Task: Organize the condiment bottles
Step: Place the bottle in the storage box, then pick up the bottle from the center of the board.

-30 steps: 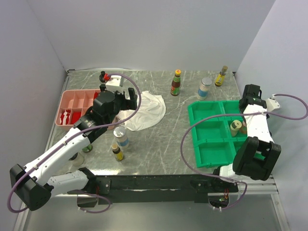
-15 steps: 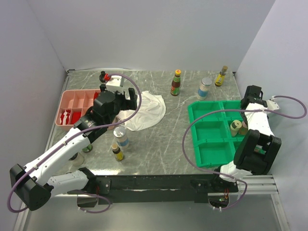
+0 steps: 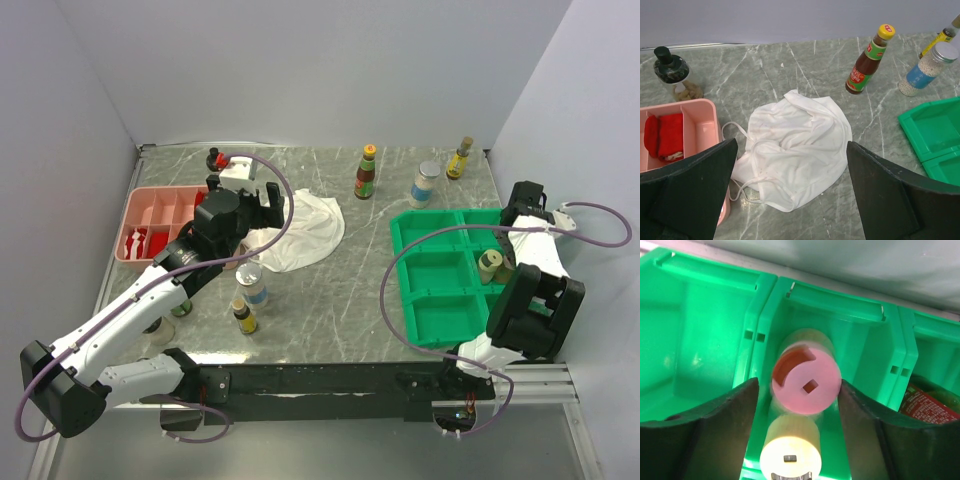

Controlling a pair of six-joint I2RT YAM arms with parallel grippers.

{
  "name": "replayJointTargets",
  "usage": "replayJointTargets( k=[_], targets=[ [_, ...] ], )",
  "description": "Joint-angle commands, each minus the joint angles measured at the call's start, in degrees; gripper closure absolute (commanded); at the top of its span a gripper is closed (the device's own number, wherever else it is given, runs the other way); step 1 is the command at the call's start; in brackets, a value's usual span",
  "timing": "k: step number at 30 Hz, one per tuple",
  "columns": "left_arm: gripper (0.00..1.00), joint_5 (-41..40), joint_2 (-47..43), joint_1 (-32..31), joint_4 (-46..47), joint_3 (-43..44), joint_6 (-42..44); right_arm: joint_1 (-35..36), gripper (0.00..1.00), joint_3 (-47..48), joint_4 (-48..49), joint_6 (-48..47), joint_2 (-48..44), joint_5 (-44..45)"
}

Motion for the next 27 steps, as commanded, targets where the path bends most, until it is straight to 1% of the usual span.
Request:
replayJointTargets(
  k=[1,5,9,10,12,13,16,17,19,20,21,24,25,27],
  targets=[
    [0.03,-0.81,-0.63,-0.3,1.95,-0.01,0.77,-0.07,0.22,0.19,1.7,-0.24,-2.16,-1.01],
    [0.03,-0.64,-0.89,-0.39,2.03,0.08,0.77,0.28,0.18,0.54,0.38,-0.33,-3.48,-0.4],
    [0.03,-0.9,-0.8,-0.39,1.86,0.08,0.77,0.99,0.13,1.51,-1.03,-0.24,-7.25,-0.39],
    [0.03,-0.9,-0.8,-0.3,1.86,0.08,0.86,1.16,0.08,1.86,-1.55,-0.59,-8.05,-0.74],
    [0.03,-0.99,-0.89,-0.39,2.12,-0.01,0.86,2.04,0.03,3.18,-2.26,-0.94,-9.98,-1.71],
    [0.03,-1.16,-0.98,-0.3,1.95,-0.01,0.95,2.39,0.0,3.53,-2.78,-1.64,-10.51,-2.23],
    [0.03,-1.6,-1.24,-0.39,2.04,-0.1,0.95,4.67,0.0,4.67,-2.61,-4.53,-12.62,-5.66],
    [0.03,-1.69,-1.33,-0.39,2.21,-0.27,1.03,5.46,0.0,4.85,-2.18,-6.11,-13.76,-9.15],
    [0.03,-1.86,-1.77,-0.3,2.56,-0.36,1.03,9.15,0.0,4.76,-0.51,-11.28,-14.9,-11.9],
    [0.03,-1.78,-1.86,-0.3,2.56,-0.53,1.03,10.81,0.0,4.85,-0.24,-12.62,-15.78,-12.43],
    [0.03,-1.78,-2.12,-0.39,2.74,-0.54,1.03,14.57,0.0,4.76,0.02,-13.68,-16.31,-13.57],
    [0.03,-1.69,-2.56,-0.39,2.91,-0.8,1.21,20.22,0.0,3.19,2.3,-16.14,-18.95,-16.11],
    [0.03,-1.6,-2.65,-0.48,3.09,-0.8,1.21,24.06,0.0,2.4,4.92,-17.71,-19.74,-17.26],
    [0.03,-1.95,-2.74,-0.39,2.91,-0.8,1.3,27.34,0.0,-0.5,8.71,-19.74,-21.93,-19.8]
  ],
)
